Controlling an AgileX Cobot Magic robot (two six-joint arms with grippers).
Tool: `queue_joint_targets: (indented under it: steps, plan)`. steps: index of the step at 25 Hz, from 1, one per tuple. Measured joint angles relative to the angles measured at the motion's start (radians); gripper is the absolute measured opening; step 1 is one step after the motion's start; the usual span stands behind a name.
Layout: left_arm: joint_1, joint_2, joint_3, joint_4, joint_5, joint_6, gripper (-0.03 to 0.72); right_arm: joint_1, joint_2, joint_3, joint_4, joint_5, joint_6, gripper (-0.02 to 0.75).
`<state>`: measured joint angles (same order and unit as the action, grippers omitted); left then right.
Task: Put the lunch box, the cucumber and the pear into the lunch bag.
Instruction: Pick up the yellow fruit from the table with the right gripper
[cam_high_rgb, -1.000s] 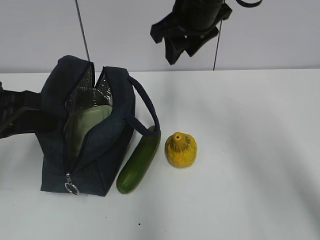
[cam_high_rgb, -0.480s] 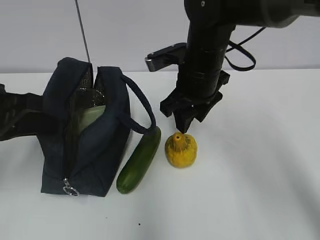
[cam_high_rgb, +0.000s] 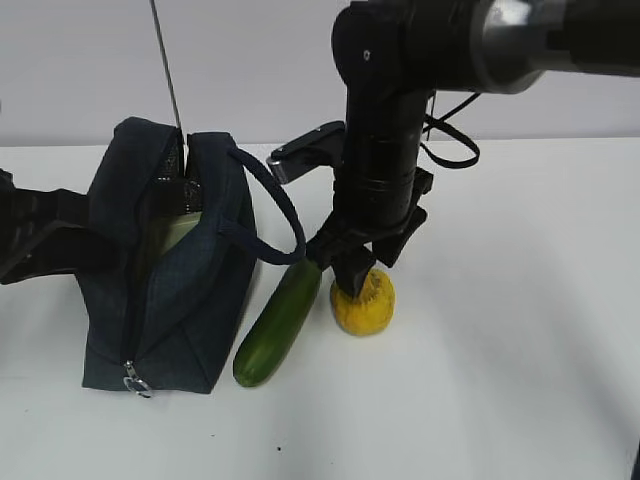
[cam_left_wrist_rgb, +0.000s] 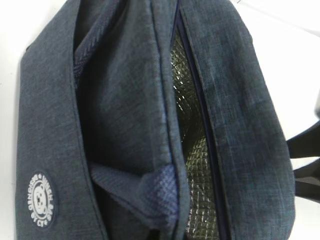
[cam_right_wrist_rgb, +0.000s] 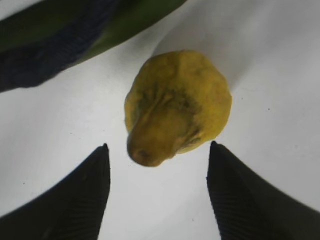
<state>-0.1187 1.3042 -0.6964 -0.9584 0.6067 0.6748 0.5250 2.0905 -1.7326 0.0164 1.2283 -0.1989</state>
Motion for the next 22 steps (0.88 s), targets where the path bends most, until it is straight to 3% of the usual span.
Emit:
queue_joint_targets:
  steps: [22]
  plan:
    - [0.0, 0.0, 0.0, 0.0, 0.003, 0.0, -0.017, 0.0, 0.068, 0.001, -0.026, -0.095, -0.002, 0.449]
